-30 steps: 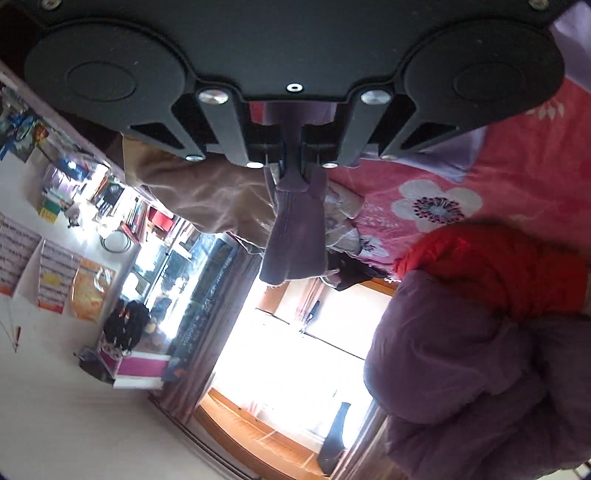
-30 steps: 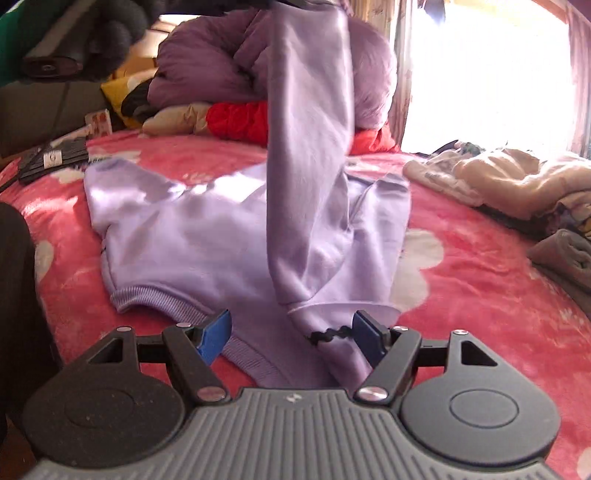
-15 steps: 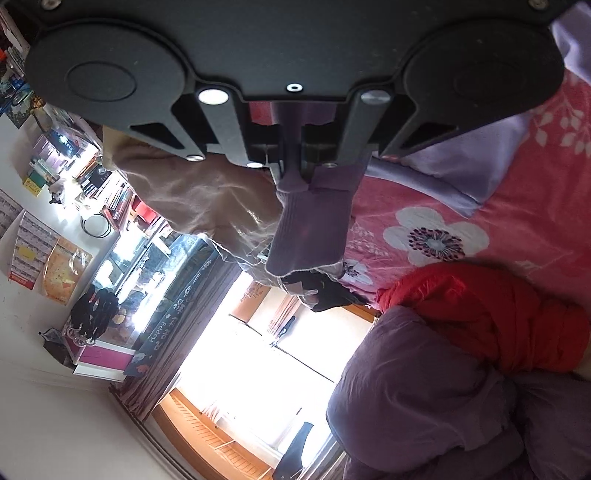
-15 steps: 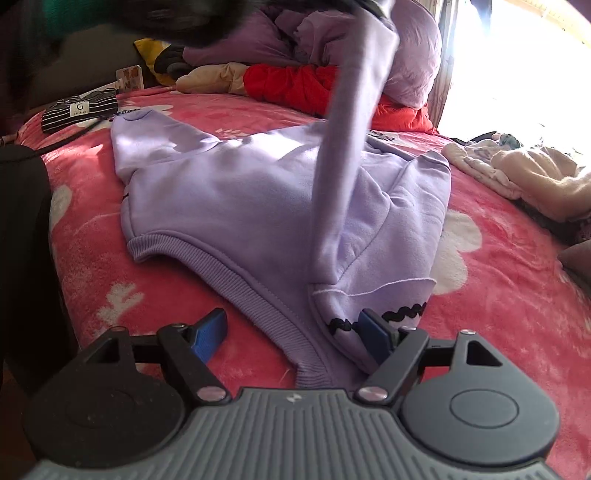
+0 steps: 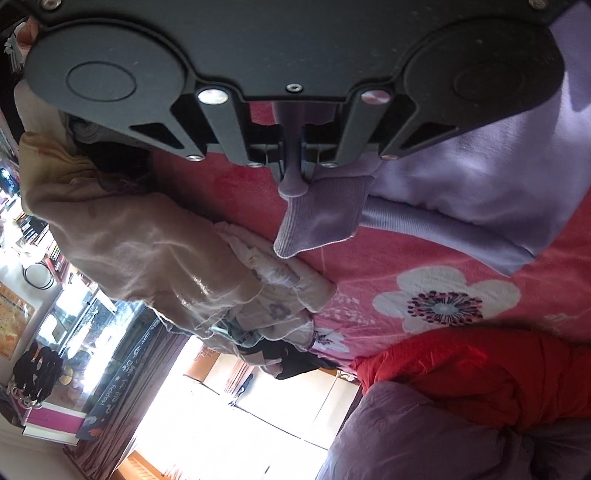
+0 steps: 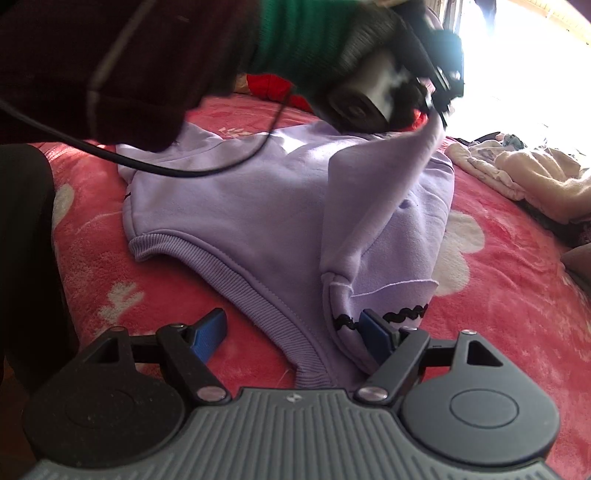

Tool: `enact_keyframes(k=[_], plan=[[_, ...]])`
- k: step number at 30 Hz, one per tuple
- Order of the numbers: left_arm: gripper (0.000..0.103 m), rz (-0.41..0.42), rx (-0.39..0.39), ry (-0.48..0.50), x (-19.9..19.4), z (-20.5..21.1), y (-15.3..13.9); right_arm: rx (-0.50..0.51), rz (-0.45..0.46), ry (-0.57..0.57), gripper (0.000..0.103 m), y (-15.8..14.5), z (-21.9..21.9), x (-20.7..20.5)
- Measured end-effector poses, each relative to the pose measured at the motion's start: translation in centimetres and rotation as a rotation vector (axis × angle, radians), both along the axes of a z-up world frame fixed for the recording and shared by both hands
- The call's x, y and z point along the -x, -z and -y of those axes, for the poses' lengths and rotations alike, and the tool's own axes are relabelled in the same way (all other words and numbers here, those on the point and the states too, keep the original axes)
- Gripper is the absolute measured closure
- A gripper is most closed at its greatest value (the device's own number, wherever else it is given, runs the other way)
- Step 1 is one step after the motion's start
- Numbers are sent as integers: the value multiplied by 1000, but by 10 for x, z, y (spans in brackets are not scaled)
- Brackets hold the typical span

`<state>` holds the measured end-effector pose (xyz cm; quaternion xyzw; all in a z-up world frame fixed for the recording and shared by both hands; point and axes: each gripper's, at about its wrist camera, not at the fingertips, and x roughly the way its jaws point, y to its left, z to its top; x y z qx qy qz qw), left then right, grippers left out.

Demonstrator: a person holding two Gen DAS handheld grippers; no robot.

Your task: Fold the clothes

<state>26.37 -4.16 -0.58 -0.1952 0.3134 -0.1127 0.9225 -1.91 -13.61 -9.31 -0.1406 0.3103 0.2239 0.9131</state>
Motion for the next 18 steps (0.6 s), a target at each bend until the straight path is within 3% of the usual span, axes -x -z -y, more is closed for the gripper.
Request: enact_keyframes(k=[11, 15, 17, 18], plan=[[97, -41, -152, -26, -24, 31, 15, -12, 2, -10, 24, -2, 2, 0], [96, -82, -262, -3, -34, 47, 28, -12, 1, -11, 24, -4, 2, 2], [73, -87, -312, 38, -38, 56, 36, -13, 3, -7, 24, -5, 2, 2], [71, -86, -322, 52, -39, 58, 37, -11, 8, -3, 24, -5, 2, 2]])
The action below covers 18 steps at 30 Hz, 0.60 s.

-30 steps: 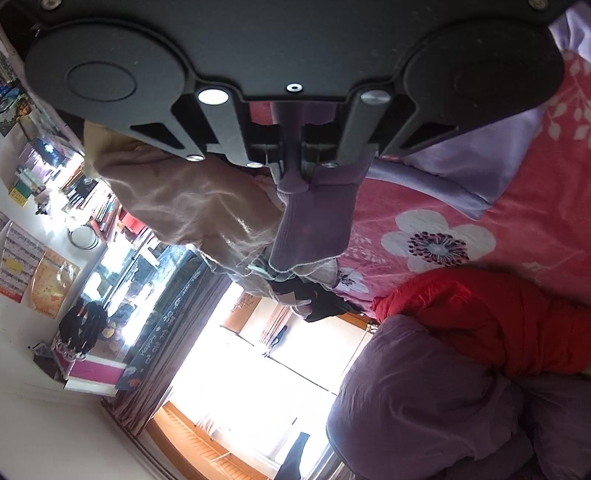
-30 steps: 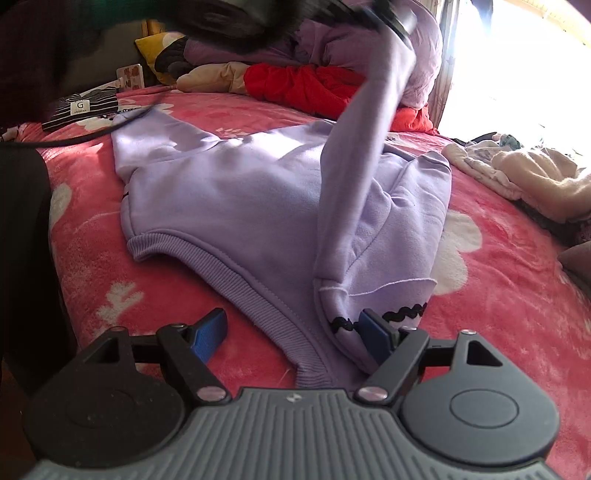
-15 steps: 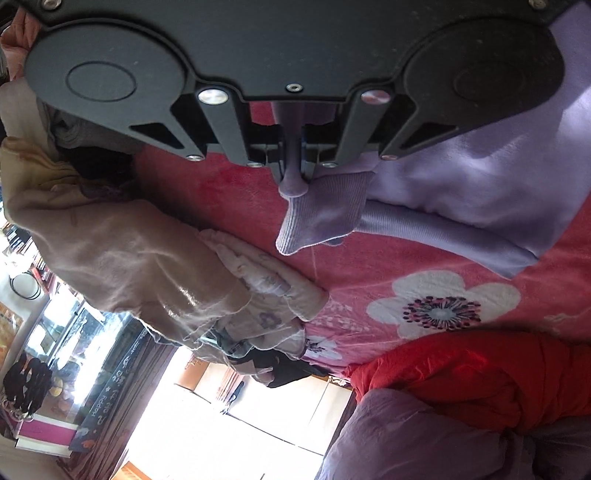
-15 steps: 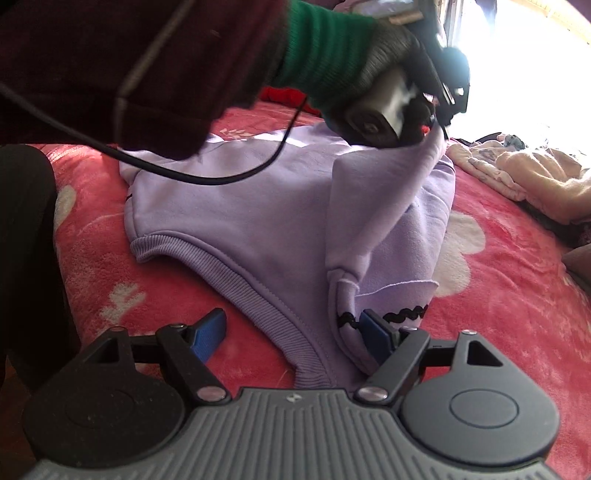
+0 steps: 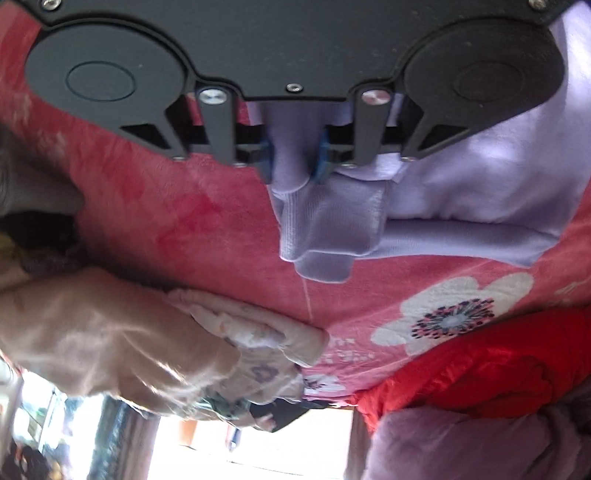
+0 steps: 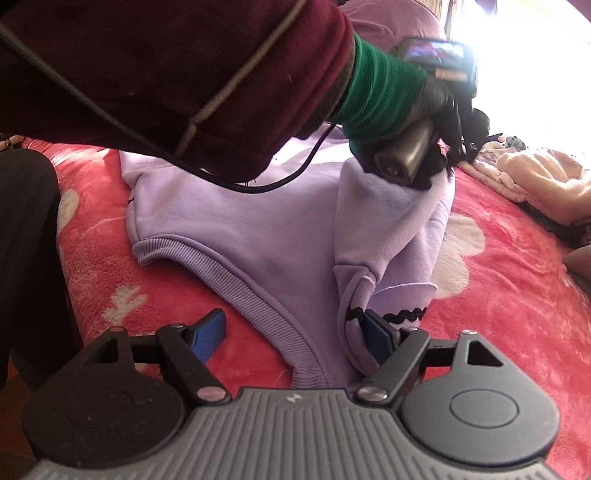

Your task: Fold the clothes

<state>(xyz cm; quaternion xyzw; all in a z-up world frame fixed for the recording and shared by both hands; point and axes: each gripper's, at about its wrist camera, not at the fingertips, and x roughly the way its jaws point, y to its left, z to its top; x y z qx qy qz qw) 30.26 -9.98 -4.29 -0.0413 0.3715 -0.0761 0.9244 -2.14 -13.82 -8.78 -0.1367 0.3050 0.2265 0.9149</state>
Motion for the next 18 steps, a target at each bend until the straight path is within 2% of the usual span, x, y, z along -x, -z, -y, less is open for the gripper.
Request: enact_keyframes(k=[2, 5, 10, 13, 16, 17, 18], plan=[[66, 1, 13, 21, 1, -3, -5, 7, 13, 14, 25, -2, 1, 2], [65, 32, 96, 47, 10, -21, -24, -2, 32, 47, 27, -8, 7, 9], [70, 87, 150, 80, 27, -61, -46, -24, 129, 65, 28, -26, 15, 30], [81, 77, 116, 143, 33, -63, -43, -28, 219, 73, 29, -31, 7, 25], [85, 68, 53, 213, 37, -50, -33, -19, 305, 73, 29, -30, -3, 11], [87, 65, 32, 226, 38, -43, -29, -12, 313, 70, 29, -28, -6, 5], [88, 63, 17, 238, 38, -37, -26, -3, 284, 68, 29, -23, -8, 0]])
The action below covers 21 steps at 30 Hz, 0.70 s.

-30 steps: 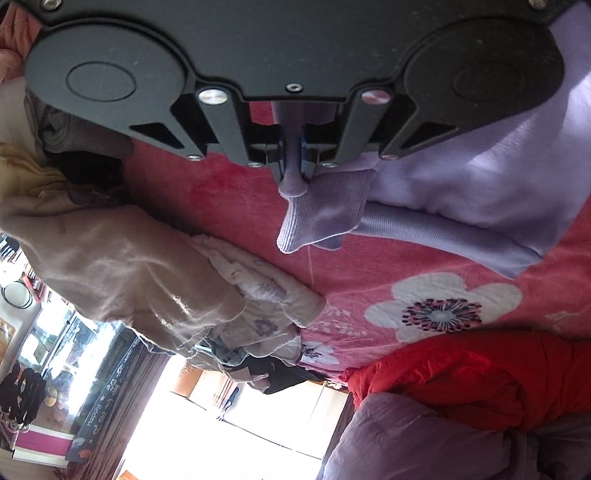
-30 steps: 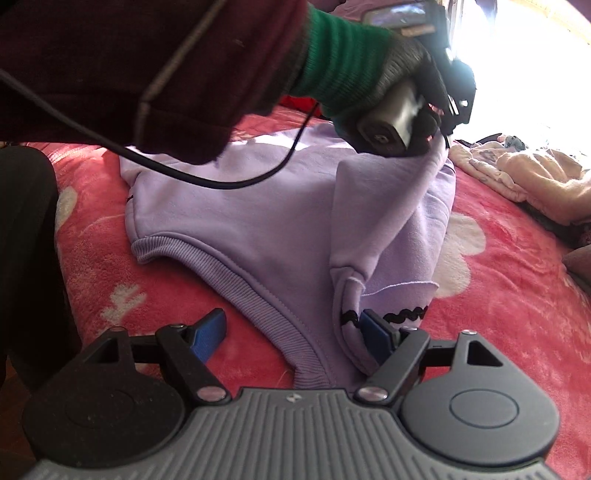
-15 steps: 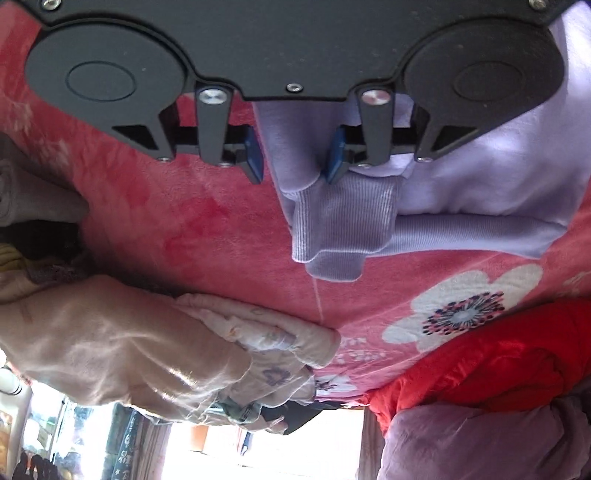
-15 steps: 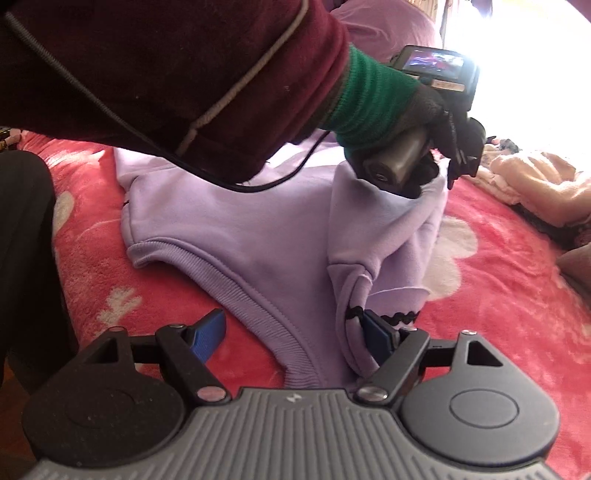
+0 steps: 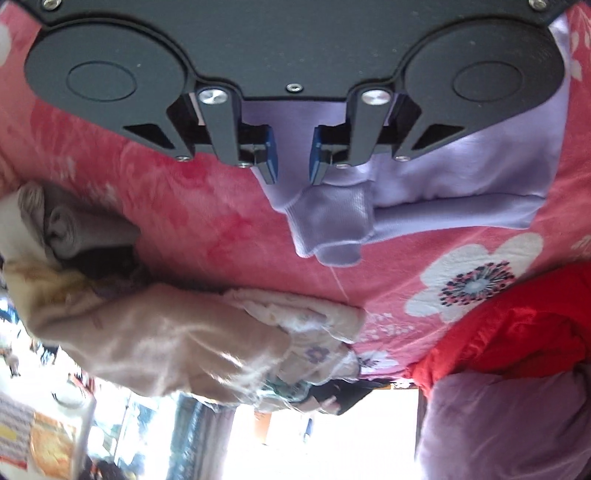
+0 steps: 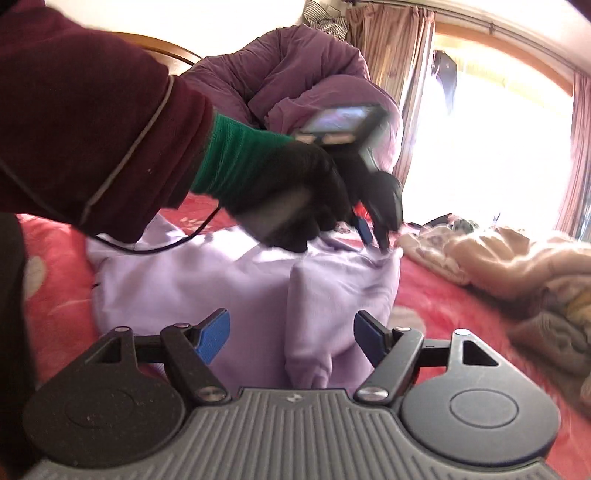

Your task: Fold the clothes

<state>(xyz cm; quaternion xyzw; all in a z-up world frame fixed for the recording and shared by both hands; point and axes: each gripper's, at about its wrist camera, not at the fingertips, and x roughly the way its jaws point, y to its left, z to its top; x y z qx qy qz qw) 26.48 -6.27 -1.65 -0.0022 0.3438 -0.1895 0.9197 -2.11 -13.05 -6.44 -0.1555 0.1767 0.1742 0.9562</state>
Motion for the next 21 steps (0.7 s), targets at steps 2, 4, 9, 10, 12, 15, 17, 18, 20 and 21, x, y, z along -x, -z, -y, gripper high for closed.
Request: enact_keyframes(k=[2, 4, 9, 10, 12, 15, 17, 18, 20, 21], plan=[[88, 0, -14, 13, -3, 12, 5, 17, -91, 0, 29, 13, -3, -11], [88, 0, -58, 0, -10, 24, 11, 33, -182, 1, 28, 25, -5, -22], [87, -54, -215, 2, -32, 46, 43, 4, -262, 1, 27, 33, 1, -29], [86, -50, -231, -3, -32, 48, 43, -1, -266, 1, 27, 33, 2, -30], [84, -47, -248, -24, -30, 50, 39, 9, -263, 3, 27, 31, 2, -30], [84, -23, -208, -39, -22, 44, 24, 16, -239, 27, 37, 22, 5, -24], [84, 14, -157, -56, -18, 31, 11, 13, -218, 51, 38, 13, 10, -17], [84, 28, -137, -74, -18, 24, 6, 7, -208, 63, 38, 10, 13, -13], [83, 46, -112, -99, -22, 10, -2, 18, -189, 86, 38, 5, 17, -9], [83, 45, -114, -113, -27, 4, -3, 19, -164, 89, 38, 3, 16, -9]])
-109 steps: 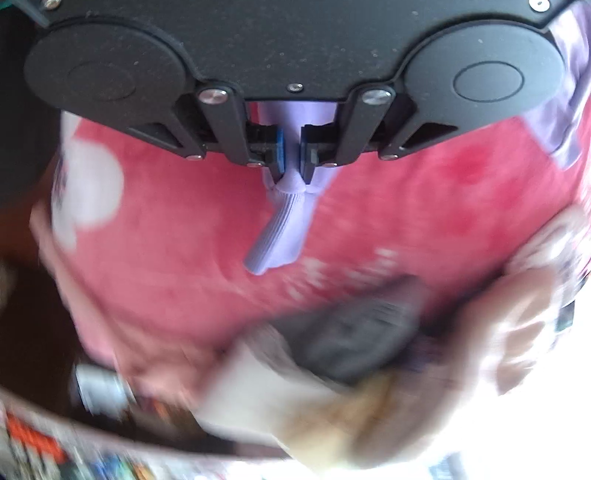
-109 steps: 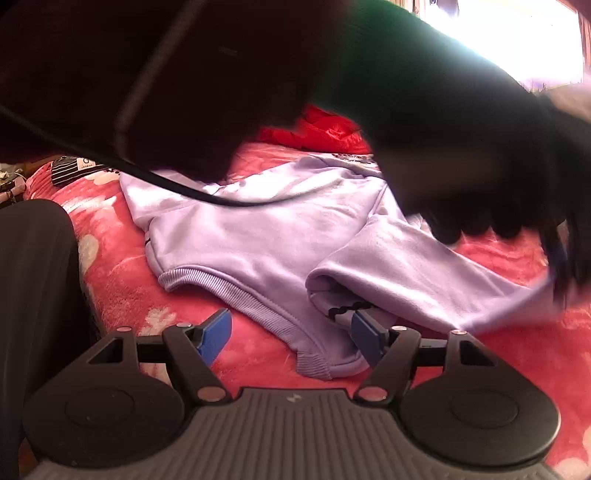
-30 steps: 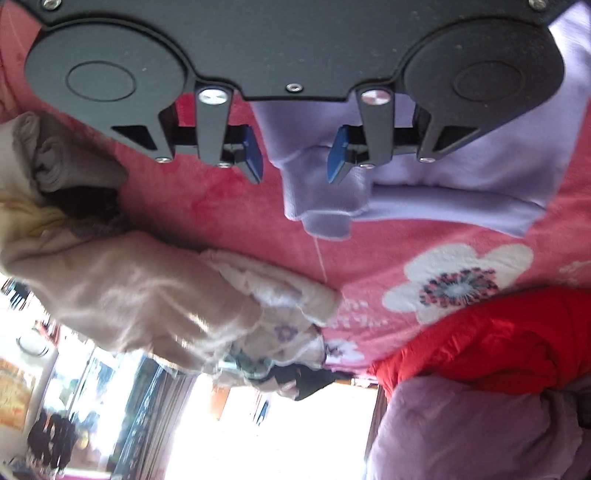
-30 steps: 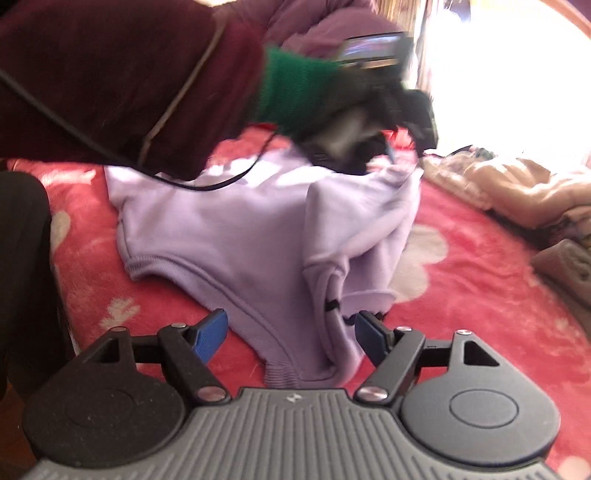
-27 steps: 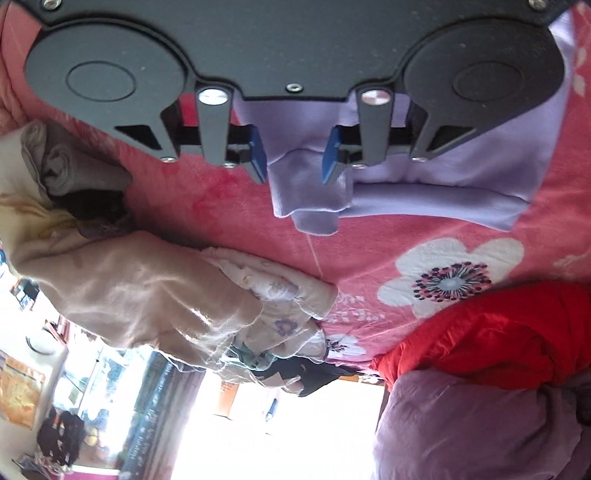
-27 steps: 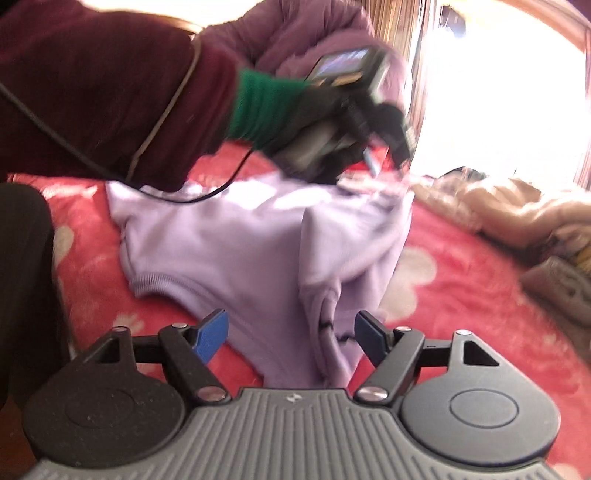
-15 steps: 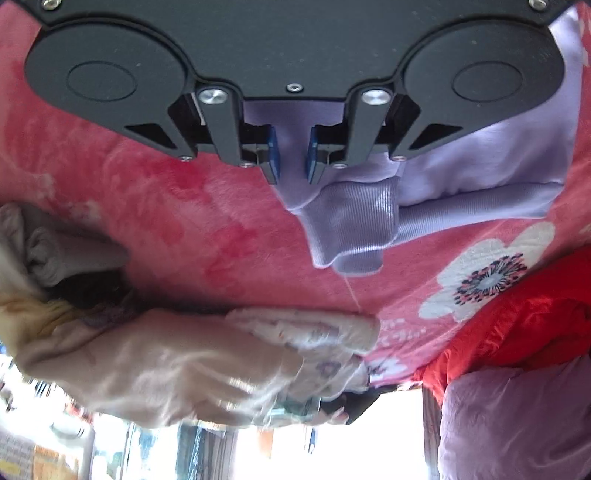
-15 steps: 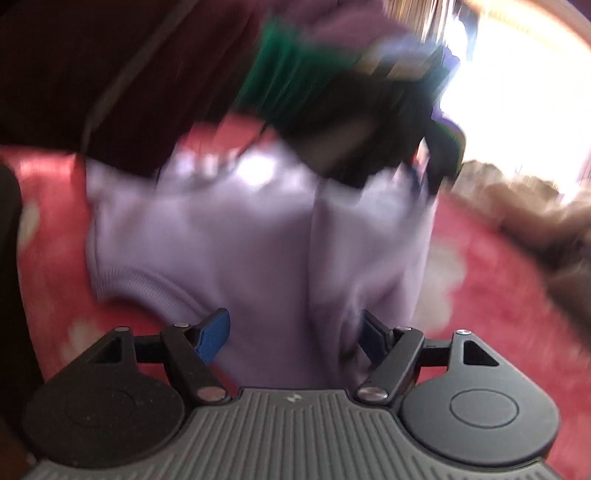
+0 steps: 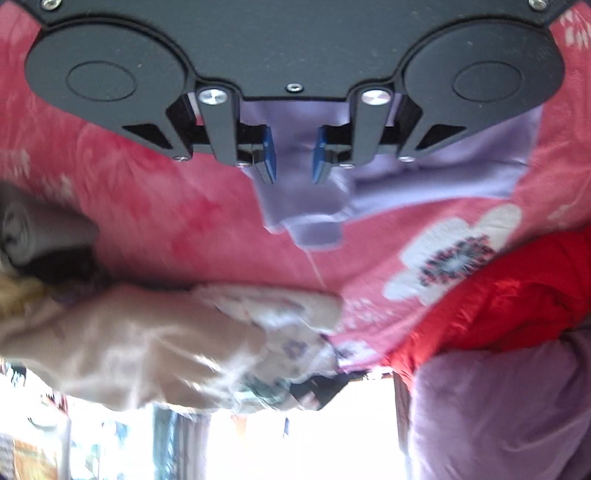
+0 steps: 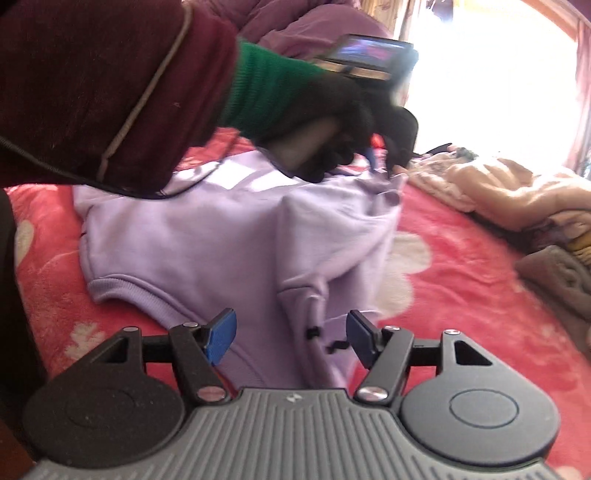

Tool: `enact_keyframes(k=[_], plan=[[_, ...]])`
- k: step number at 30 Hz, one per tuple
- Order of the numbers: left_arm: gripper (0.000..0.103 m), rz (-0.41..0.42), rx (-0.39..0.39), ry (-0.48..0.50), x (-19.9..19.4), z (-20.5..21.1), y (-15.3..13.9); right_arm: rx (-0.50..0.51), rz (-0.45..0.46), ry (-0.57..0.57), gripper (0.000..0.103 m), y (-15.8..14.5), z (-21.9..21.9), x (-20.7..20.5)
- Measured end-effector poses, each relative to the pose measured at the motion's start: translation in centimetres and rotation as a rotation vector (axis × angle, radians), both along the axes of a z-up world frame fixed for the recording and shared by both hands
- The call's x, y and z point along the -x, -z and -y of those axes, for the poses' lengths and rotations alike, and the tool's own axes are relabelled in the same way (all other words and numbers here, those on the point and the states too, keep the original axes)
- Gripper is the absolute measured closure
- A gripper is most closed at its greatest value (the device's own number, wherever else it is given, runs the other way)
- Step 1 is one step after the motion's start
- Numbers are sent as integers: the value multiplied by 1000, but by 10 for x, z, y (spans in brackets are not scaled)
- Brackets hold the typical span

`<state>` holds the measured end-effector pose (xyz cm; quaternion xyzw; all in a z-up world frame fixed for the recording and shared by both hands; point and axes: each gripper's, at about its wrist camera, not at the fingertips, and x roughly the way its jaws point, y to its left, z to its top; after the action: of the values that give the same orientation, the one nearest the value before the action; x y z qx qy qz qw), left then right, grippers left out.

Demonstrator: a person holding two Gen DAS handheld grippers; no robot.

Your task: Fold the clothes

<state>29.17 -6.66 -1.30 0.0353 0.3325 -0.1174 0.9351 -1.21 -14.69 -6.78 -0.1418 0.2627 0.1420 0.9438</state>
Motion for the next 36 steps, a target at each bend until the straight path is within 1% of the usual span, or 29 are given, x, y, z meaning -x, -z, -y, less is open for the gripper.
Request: enact_keyframes(k=[1, 2, 3, 4, 5, 7, 8, 9, 10, 11, 12, 14, 15, 16, 17, 18, 19, 21, 22, 24, 25, 26, 27, 28, 29, 32, 34, 36], plan=[[82, -7, -5, -14, -6, -5, 0, -1, 31, 1, 38, -2, -1, -1], [78, -20, 2, -30, -14, -11, 1, -2, 62, 2, 37, -3, -2, -2], [76, -45, 30, -44, -22, -18, 5, -3, 98, 0, 35, -4, -5, -3], [76, -76, 76, -54, -29, -25, 10, -5, 137, -3, 34, -5, -9, -4], [76, -109, 126, -62, -36, -32, 15, -11, 146, -12, 34, -4, -11, -6], [76, -153, 194, -65, -44, -37, 25, -28, 131, -35, 28, 1, -15, -10], [76, -167, 217, -60, -47, -38, 30, -24, 112, -43, 28, 5, -19, -12], [76, -169, 222, -52, -48, -37, 33, -13, 79, -48, 28, 10, -21, -15], [83, -155, 201, -52, -47, -34, 34, -7, 32, -51, 28, 16, -22, -19], [98, -126, 192, -66, -44, -34, 31, -2, -25, -49, 28, 22, -22, -24], [98, -90, 210, -92, -40, -37, 25, -1, -66, -45, 28, 27, -20, -27], [98, -29, 249, -137, -32, -43, 13, -20, -85, -43, 28, 28, -16, -29], [98, -32, 256, -139, -32, -43, 12, -19, -86, -44, 28, 28, -16, -29], [98, -60, 217, -123, -37, -38, 16, -13, -86, -45, 28, 29, -17, -28], [96, -99, 148, -102, -44, -30, 23, -6, -85, -47, 28, 30, -19, -28], [94, -119, 85, -93, -49, -23, 28, 0, -85, -47, 29, 30, -19, -27], [91, -108, 48, -98, -48, -21, 28, 6, -84, -47, 30, 28, -19, -26], [90, -44, 57, -103, -37, -25, 16, 7, -76, -22, 31, 23, -14, -21], [90, -15, 68, -86, -31, -26, 10, 8, -67, -6, 31, 21, -11, -19], [90, 19, 89, -24, -19, -25, 0, 15, -27, 26, 31, 15, -7, -14], [90, 14, 96, 25, -15, -20, -1, 21, 10, 43, 31, 11, -7, -11], [90, 14, 82, 69, -13, -13, -1, 27, 47, 61, 31, 8, -7, -8], [90, 15, 50, 100, -12, -4, 2, 27, 93, 65, 30, 5, -8, -7], [95, 12, 23, 120, -12, 4, 4, 24, 144, 61, 29, 2, -11, -8], [98, 4, 4, 130, -14, 11, 8, 12, 170, 46, 29, 0, -15, -8], [98, -59, -21, 112, -31, 23, 26, -17, 116, -29, 29, 9, -24, -11], [98, -84, -61, 105, -38, 30, 38, 18, 53, -71, 28, 21, -29, -14], [98, -93, -97, 95, -42, 36, 45, 42, 10, -78, 27, 29, -30, -17]])
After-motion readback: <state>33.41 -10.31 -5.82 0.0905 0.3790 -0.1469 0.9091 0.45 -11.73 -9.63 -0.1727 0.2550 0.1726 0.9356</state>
